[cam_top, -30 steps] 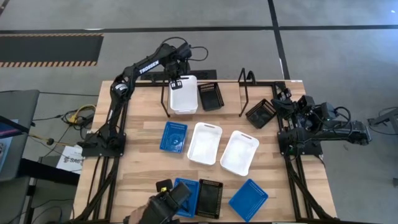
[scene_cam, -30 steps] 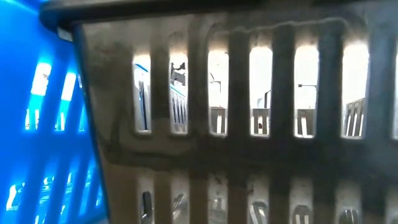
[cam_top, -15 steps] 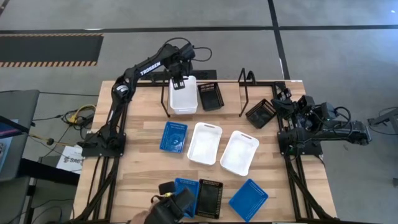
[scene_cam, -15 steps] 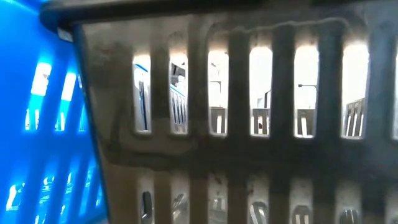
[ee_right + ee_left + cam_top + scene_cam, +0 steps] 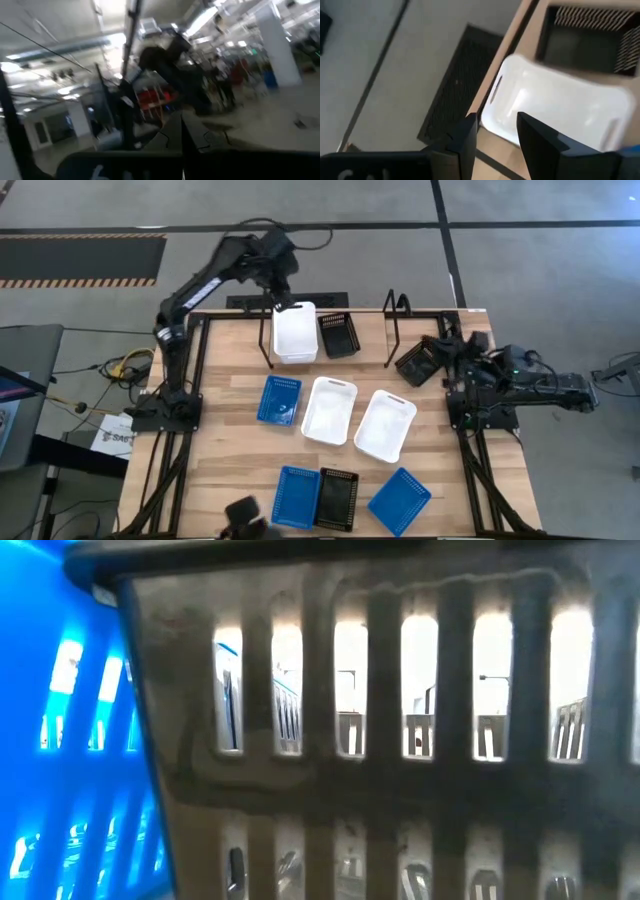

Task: Stack baskets on shelf by color
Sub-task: Adjust the black bin on the shelf

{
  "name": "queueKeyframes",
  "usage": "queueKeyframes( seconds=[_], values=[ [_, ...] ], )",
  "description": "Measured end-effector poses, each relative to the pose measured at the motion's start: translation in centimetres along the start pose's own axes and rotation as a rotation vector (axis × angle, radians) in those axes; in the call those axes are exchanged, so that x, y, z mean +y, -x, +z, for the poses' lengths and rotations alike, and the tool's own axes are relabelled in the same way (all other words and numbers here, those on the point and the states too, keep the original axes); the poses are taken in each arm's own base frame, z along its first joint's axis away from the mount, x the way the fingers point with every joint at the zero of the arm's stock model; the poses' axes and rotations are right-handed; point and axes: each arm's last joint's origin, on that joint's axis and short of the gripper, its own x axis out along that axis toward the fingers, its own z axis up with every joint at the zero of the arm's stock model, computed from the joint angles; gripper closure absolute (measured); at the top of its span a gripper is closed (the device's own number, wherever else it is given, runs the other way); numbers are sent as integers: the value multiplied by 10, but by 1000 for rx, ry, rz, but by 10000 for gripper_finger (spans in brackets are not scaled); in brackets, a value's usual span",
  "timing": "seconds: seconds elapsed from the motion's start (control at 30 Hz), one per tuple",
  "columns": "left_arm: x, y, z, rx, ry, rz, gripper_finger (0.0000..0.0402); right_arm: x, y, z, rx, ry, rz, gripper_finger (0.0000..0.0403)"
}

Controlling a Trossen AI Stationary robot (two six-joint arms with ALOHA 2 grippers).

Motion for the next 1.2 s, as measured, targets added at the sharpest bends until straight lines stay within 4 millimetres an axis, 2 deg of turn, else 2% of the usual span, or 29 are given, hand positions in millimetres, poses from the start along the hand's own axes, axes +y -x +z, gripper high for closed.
queueKeyframes(
  seconds=[0.17, 0.33, 0.47, 0.63, 0.83, 0.97, 1.2],
  values=[
    [-14, 61, -13, -142, 32, 2, 274, -1, -17, -19, 128, -45, -67, 400],
    [-27, 106, -29, -232, 57, 1, 274, 10, -53, -14, 271, 0, -118, 401],
    [-39, 124, -42, -217, 68, 4, 274, 17, -90, 0, 489, 80, -223, 401],
    [-51, 131, -53, -159, 83, 49, 274, 13, -138, 5, 783, 182, -388, 402],
    [-71, 125, -58, -120, -6, 23, 274, -12, -185, -12, 1039, 249, -552, 402],
    [-81, 116, -63, -78, -49, 20, 274, -33, -202, -33, 1156, 225, -594, 402],
    [-84, 105, -81, -4, -61, 25, 274, -69, -212, -67, 1288, 121, -646, 402]
  ],
)
